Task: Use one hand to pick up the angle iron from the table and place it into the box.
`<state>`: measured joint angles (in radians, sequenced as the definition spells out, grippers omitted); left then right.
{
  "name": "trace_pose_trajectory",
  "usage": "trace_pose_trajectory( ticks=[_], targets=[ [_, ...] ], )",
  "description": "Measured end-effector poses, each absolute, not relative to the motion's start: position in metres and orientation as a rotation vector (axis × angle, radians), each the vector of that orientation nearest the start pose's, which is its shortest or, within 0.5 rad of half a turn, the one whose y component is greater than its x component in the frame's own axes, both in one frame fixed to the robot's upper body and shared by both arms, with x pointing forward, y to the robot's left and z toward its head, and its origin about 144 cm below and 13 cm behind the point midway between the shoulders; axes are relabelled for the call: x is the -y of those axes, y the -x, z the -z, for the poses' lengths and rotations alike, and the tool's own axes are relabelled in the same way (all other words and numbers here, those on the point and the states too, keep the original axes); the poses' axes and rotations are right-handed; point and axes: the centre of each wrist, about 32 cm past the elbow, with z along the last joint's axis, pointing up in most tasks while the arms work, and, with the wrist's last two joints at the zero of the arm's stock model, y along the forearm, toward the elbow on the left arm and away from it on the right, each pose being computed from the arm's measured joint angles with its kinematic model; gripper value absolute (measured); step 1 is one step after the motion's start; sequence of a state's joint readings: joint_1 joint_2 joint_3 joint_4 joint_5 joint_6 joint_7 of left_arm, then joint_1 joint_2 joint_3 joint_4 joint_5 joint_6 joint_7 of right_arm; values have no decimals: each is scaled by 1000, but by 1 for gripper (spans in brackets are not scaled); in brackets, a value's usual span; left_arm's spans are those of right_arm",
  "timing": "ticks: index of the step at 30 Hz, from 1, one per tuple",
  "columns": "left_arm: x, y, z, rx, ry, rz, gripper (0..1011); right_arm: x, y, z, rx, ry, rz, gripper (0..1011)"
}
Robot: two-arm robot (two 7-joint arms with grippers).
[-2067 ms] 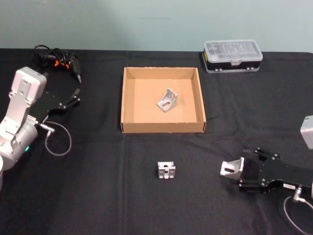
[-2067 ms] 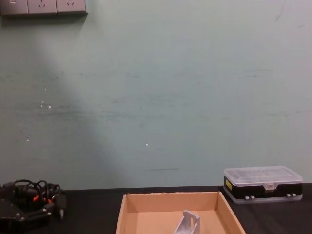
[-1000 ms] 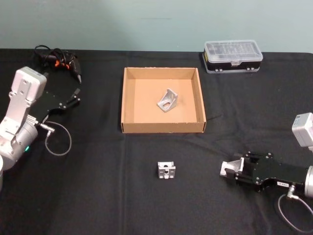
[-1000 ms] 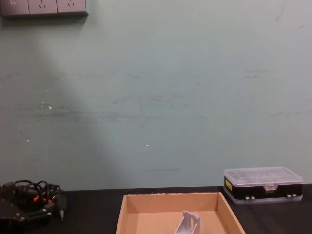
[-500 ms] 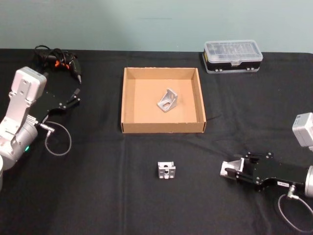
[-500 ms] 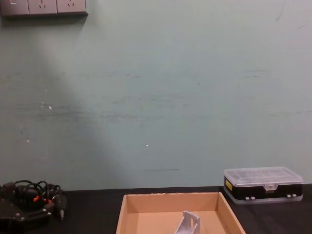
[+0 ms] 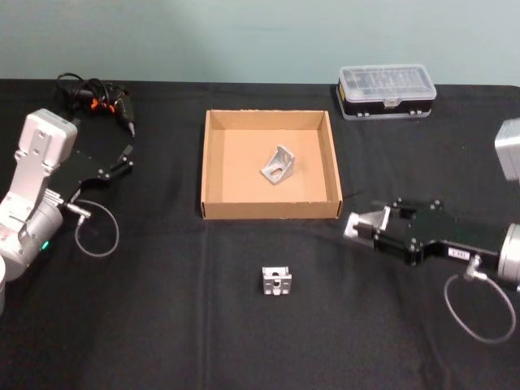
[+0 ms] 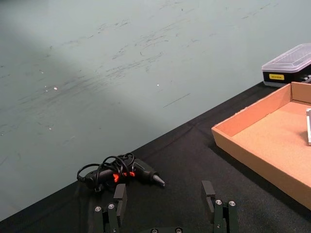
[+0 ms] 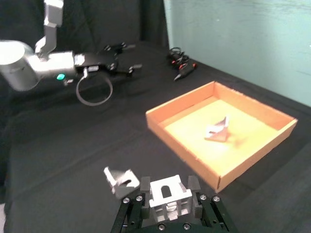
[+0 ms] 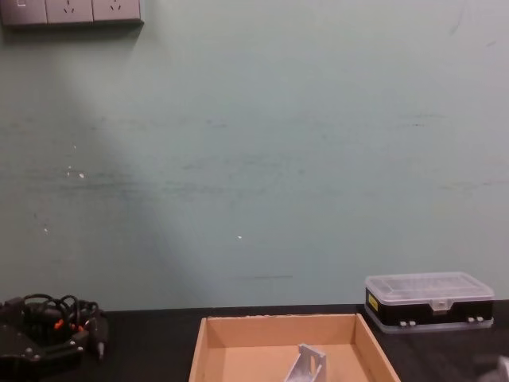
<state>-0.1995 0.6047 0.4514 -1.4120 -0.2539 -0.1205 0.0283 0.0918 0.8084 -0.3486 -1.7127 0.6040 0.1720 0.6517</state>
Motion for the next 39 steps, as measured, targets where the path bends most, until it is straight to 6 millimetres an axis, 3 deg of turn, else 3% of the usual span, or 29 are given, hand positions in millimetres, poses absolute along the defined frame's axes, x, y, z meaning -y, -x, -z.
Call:
trace_pose_trajectory(
  ticks=[5,11,19,30,39],
  targets=[
    [-310,-489,-1140,285,-304,-1248,1000,325,-474,-1237,-95,291,628,469],
    [-310,-489,-1140,285,-304,-1248,1000,303,-509,-1267,-104,299,695,469],
    [-310,-489,-1140,285,-305,-1248,1000,265,-554,-1283,-111,340,773,469],
    [-310,-489,-1140,285,-304,-1248,1000,217,-612,-1273,-136,419,842,469],
    [-310,-489,-1140,285,-305,-1248,1000,195,-641,-1253,-161,485,863,469]
  ],
)
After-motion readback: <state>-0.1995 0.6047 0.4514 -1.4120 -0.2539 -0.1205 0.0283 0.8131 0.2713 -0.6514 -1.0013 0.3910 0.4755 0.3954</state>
